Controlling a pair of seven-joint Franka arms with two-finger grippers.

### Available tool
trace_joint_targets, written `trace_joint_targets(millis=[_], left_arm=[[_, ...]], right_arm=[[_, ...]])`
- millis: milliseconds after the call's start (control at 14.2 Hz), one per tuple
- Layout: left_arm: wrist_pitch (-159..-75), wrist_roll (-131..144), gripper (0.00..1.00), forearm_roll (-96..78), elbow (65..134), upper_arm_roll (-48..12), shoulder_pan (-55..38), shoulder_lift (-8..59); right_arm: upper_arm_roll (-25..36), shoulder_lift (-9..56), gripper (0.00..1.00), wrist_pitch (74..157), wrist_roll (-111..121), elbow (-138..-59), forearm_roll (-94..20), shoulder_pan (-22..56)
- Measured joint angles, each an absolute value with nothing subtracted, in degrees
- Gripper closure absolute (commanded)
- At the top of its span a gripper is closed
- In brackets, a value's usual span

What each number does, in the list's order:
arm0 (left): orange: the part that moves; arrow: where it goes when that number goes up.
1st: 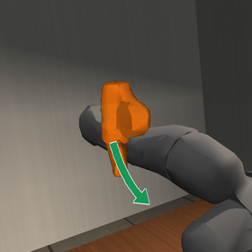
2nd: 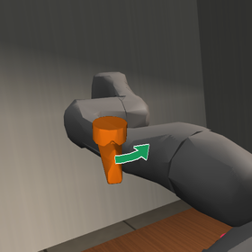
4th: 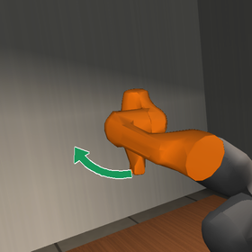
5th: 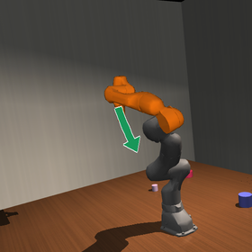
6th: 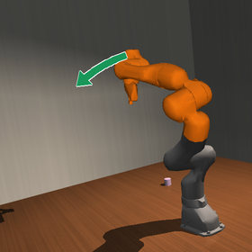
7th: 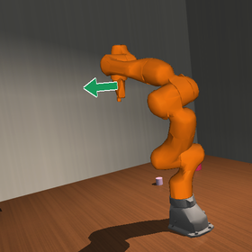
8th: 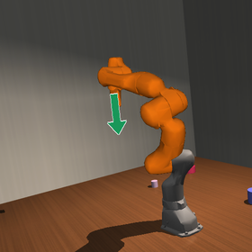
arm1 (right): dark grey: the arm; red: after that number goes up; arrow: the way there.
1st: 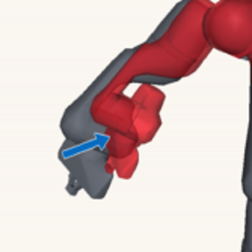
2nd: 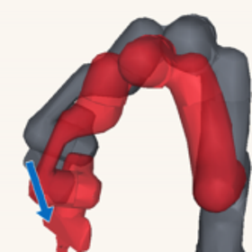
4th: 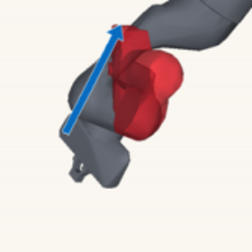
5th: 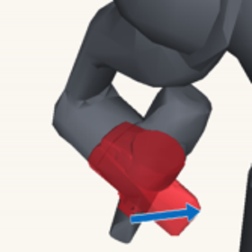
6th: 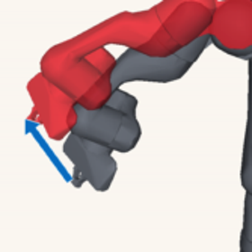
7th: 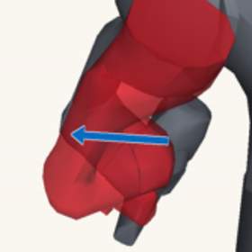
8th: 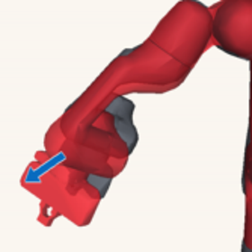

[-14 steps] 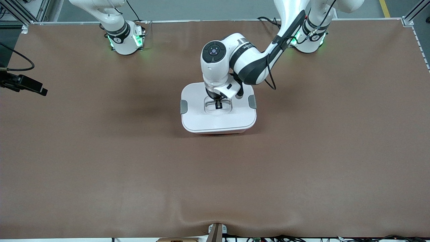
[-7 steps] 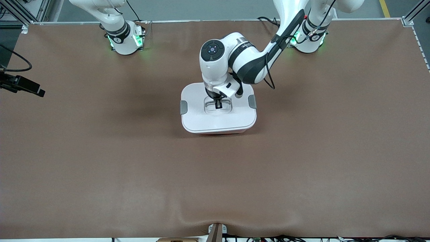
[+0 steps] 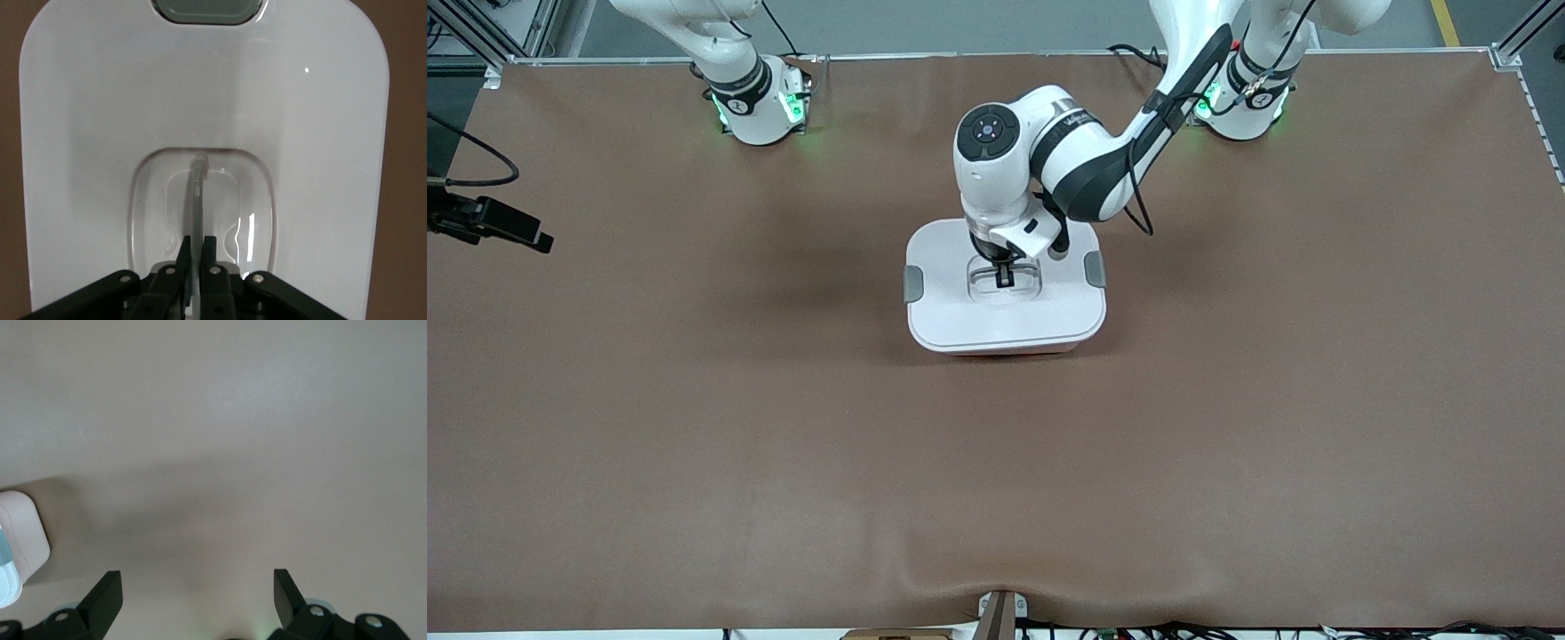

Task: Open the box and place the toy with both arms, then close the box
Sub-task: 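Lower the lid onto the box and press it down with the left gripper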

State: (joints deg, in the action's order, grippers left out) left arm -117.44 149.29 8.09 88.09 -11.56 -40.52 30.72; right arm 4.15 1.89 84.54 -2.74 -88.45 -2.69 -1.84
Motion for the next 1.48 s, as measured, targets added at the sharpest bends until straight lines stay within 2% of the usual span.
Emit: trace_joint_targets(millis=[493, 563, 774, 1196, 1267, 1478], left_arm=[[-117.44, 146.76, 1.00, 8.23, 88.10, -11.56, -40.60, 30.74], [-117.44, 146.55, 0.97, 8.23, 88.10, -11.56, -40.60, 30.74], [-117.44, 146.51, 1.00, 8.23, 88.10, -11.54, -40.57, 30.74], [-119.06, 146.51, 1.00, 7.61, 88.18, -11.51, -40.23, 30.74], [-119.18, 146.51, 0.96, 7.61, 88.21, -11.52, -40.25, 30.74], [-119.26, 146.51, 0.96, 7.60, 88.25, -11.54, -40.25, 30.74]], right_arm=[[4.03, 1.89, 0.00, 84.06, -0.81, -88.45, -2.69, -1.61], [3.99, 1.89, 0.00, 84.06, -0.65, -88.45, -2.69, -1.59], [3.97, 1.89, 0.00, 84.05, -0.58, -88.45, -2.65, -1.58], [4.08, 1.89, 0.00, 84.58, -0.58, -88.45, -2.28, -1.61], [4.08, 1.89, 0.00, 84.81, -0.57, -88.45, -2.03, -1.61], [4.09, 1.89, 0.00, 85.40, -0.55, -88.43, -0.91, -1.61]])
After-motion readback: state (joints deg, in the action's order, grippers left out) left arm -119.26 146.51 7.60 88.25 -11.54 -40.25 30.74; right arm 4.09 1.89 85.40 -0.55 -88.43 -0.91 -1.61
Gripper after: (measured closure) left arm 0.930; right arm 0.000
